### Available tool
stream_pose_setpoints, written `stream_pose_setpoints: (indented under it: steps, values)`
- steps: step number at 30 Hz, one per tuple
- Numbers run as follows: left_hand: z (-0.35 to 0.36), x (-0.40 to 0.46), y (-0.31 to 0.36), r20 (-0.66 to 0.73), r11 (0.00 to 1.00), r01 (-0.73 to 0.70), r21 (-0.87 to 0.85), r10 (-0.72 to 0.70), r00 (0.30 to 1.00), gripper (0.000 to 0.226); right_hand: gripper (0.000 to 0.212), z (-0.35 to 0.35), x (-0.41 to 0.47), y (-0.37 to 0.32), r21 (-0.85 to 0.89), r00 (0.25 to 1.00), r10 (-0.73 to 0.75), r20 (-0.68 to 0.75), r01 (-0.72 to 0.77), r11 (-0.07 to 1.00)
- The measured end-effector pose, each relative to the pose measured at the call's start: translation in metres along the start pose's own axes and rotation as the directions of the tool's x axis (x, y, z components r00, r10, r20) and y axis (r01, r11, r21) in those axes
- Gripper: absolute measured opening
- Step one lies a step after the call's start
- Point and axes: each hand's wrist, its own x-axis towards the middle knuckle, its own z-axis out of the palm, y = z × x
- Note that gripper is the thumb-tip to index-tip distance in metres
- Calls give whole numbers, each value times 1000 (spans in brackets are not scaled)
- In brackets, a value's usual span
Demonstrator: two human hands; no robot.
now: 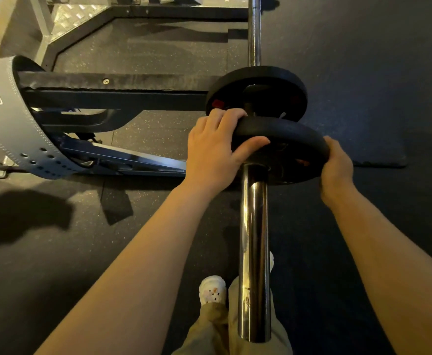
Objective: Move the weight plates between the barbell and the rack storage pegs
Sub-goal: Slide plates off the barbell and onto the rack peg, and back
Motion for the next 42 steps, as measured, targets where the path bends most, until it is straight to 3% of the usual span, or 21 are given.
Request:
stream_pose_setpoints:
  steps: [3, 5, 7, 9, 11, 12, 14, 17, 20, 24, 27, 29, 31, 36, 42]
  values:
    - [0, -5, -4, -1, 997, 4, -79, -4, 1000, 63, 31, -5, -2, -18, -254, 997, 2, 76, 18, 967]
    - [1, -11, -7, -10, 992, 37, -118, -38, 999, 65, 37, -4, -7, -35, -486, 987, -113, 110, 153, 861]
    - [2, -16, -12, -33, 978, 72, -197, -80, 996, 69, 39, 6, -19, -56, -561, 904, -373, 207, 422, 712]
    - [1, -20, -14, -42, 958, 87, -275, -102, 994, 69, 37, 27, -34, -71, -540, 781, -494, 382, 622, 567]
    - [-1, -20, -15, -31, 954, 83, -288, -96, 995, 61, 38, 51, -41, -69, -633, 710, -478, 517, 693, 345]
    - [-3, -20, -14, -27, 954, 78, -288, -89, 996, 54, 39, 60, -43, -64, -687, 694, -500, 518, 686, 240]
    - [-9, -19, -12, -18, 943, 79, -322, -90, 996, 43, 40, 65, -43, -55, -720, 655, -602, 457, 669, 183]
    - [-14, -17, -5, -3, 942, 52, -332, -56, 998, 37, 36, 50, -40, -44, -656, 648, -622, 439, 704, 271]
    - [-14, -12, 8, -29, 985, -22, -169, 18, 999, 37, 34, 36, -36, -44, -573, 708, -566, 423, 693, 438]
    - [-15, -3, 26, 31, 994, -111, 25, 110, 993, 32, 37, 20, -29, -38, -350, 878, -413, 241, 476, 807]
    - [-19, 4, 14, -31, 998, -67, 8, 67, 997, 30, 35, 13, -25, -35, -201, 956, -270, 119, 289, 936]
    - [-22, 1, -8, 20, 967, 174, -188, -174, 985, 28, 34, 8, -20, -30, -154, 982, -175, 67, 183, 971]
    - [-18, -12, -28, 199, 855, 378, -355, -326, 924, 30, 32, 5, -14, -24, -103, 993, -111, 35, 114, 988]
    - [-8, -22, -28, 139, 875, 312, -370, -280, 950, 57, 33, 8, -11, -21, -3, 996, -87, -19, 87, 996]
    - [-16, -41, -30, 154, 914, 304, -269, -271, 950, 81, 37, 0, -24, -21, -107, 989, -141, 40, 144, 984]
